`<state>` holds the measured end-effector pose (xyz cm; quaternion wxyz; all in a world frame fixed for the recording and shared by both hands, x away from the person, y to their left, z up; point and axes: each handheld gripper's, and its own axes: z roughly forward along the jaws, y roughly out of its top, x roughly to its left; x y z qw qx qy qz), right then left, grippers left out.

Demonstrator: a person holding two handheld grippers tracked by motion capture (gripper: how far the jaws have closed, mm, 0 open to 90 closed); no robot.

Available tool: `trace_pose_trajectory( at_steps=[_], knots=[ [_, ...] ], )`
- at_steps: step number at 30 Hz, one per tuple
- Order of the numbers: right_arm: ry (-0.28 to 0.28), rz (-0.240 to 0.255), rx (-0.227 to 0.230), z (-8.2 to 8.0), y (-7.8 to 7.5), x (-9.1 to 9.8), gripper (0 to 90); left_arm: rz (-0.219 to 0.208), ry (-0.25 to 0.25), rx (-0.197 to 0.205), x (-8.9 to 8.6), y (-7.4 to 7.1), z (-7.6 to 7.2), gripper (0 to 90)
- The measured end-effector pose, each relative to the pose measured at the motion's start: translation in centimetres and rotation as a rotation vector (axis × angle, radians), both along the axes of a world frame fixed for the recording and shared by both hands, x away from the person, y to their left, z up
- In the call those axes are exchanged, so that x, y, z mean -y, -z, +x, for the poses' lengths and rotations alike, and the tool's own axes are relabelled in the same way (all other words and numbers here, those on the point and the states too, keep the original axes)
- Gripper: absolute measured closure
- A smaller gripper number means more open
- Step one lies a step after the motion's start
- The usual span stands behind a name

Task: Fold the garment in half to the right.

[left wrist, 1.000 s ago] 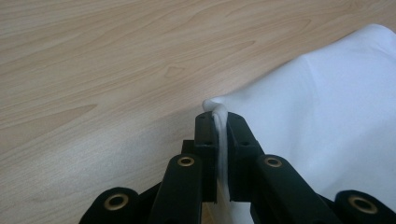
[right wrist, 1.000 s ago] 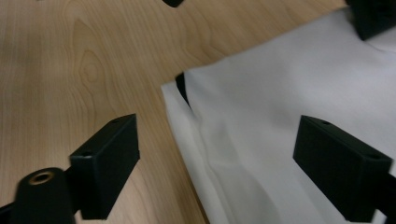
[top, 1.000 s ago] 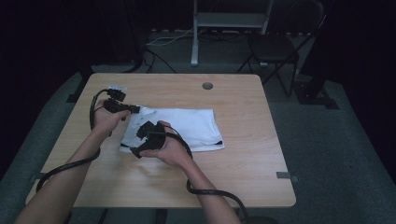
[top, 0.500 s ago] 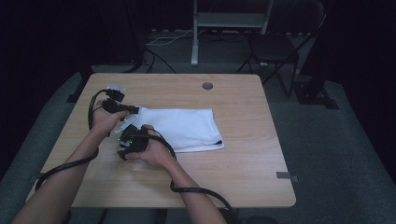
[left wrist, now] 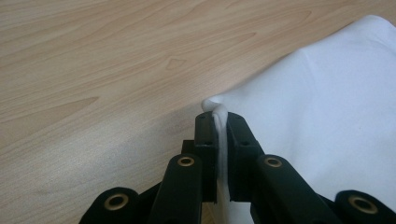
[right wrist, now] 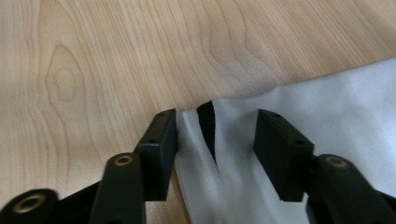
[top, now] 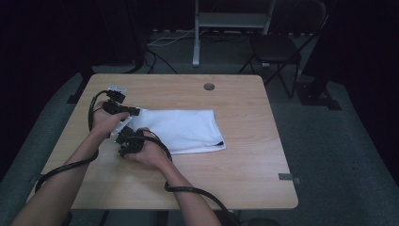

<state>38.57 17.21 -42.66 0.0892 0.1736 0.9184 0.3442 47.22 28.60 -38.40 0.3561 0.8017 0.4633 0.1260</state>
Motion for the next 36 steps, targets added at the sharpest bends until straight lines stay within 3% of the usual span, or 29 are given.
trace_pose_trajectory(
  at_steps=[9,12,18,21,30,36],
  knots=[
    [0.043,0.011,0.065,-1.0,0.3,-0.2,75.2,0.008,0.009,-0.012,0.0,0.3,-0.1,84.7],
    [0.059,0.011,0.064,-1.0,0.3,-0.4,76.8,0.010,0.006,-0.010,-0.1,0.3,-0.1,84.7],
    [0.088,0.088,0.030,-0.9,-0.2,0.0,78.0,0.019,-0.001,-0.007,-0.4,-0.2,-0.1,84.7],
    [0.088,0.100,0.025,-0.9,-0.4,0.0,78.0,0.018,-0.009,-0.003,-0.5,-0.6,-0.1,84.7],
    [0.096,0.214,0.031,-1.4,-2.9,0.1,78.0,0.024,-0.008,0.021,-0.5,-2.5,-0.3,84.7],
    [0.096,0.253,0.042,-1.4,-4.3,0.3,78.0,0.037,-0.012,0.026,-0.5,-4.0,-0.3,84.8]
  ],
)
